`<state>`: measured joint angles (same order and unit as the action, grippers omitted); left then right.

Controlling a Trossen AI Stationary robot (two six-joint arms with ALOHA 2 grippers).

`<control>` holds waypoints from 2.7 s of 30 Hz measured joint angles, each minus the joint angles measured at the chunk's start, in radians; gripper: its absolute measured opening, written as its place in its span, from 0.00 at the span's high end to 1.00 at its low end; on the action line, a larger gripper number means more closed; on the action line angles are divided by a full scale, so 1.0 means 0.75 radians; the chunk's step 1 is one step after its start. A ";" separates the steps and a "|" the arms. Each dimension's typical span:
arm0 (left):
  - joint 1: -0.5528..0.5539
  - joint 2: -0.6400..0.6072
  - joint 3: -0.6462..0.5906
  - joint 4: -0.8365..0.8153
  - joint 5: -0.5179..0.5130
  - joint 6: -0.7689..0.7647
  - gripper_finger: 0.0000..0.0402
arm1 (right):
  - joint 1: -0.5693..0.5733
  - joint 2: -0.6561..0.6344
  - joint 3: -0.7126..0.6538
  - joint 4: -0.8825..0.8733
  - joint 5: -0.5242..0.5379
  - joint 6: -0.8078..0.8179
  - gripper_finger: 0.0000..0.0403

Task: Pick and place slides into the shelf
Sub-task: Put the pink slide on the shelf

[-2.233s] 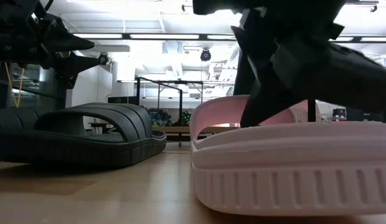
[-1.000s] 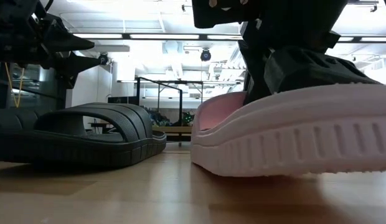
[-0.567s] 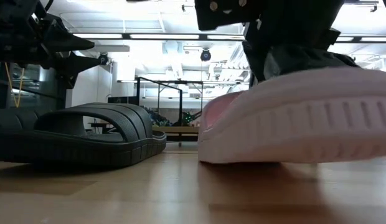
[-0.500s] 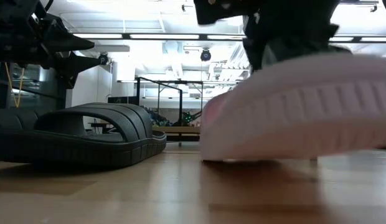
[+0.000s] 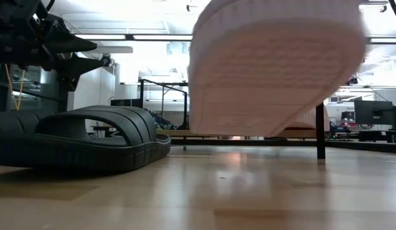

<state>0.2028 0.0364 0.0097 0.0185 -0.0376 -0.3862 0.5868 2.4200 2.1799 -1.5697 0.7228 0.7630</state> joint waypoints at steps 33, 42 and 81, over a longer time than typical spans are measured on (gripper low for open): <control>0.000 0.001 0.000 0.001 0.000 0.000 0.49 | -0.159 -0.047 0.234 0.001 0.180 -0.205 1.00; 0.000 0.001 0.000 0.001 0.004 0.000 0.49 | -0.227 -0.054 0.234 -0.001 0.184 -0.261 1.00; 0.000 0.001 0.000 0.003 -0.024 0.103 0.49 | -0.536 -0.522 -0.396 -0.002 0.193 -0.083 1.00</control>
<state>0.2028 0.0370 0.0097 0.0206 -0.0559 -0.3092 0.1849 2.0288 1.8830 -1.5712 0.8675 0.7007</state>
